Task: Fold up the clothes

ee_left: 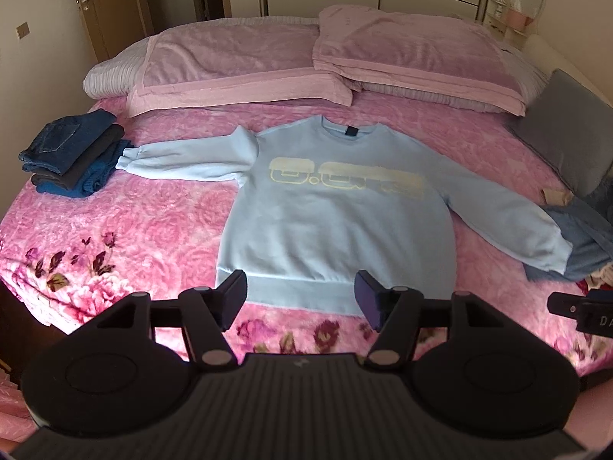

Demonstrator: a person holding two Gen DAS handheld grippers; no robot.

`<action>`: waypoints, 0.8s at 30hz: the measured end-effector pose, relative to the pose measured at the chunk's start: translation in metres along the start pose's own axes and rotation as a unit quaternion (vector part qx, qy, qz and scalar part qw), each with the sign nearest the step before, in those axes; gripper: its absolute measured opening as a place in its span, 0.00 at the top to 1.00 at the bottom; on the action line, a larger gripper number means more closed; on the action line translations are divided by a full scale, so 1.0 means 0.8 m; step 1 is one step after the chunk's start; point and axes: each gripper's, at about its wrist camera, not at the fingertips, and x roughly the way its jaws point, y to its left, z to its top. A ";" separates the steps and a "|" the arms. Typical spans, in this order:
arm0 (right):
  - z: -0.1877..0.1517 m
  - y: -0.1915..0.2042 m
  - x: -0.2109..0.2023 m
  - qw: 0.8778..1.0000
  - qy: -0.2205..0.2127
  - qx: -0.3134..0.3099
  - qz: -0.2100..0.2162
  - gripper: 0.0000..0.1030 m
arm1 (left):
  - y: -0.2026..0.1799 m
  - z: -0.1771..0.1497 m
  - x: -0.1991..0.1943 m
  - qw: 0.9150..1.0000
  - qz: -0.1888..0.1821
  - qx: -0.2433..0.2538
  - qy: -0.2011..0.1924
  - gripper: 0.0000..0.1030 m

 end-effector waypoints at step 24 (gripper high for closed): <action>0.200 0.063 0.313 0.985 0.018 0.159 -0.070 0.28 | 0.382 0.177 0.430 0.970 0.055 -0.231 0.058 0.43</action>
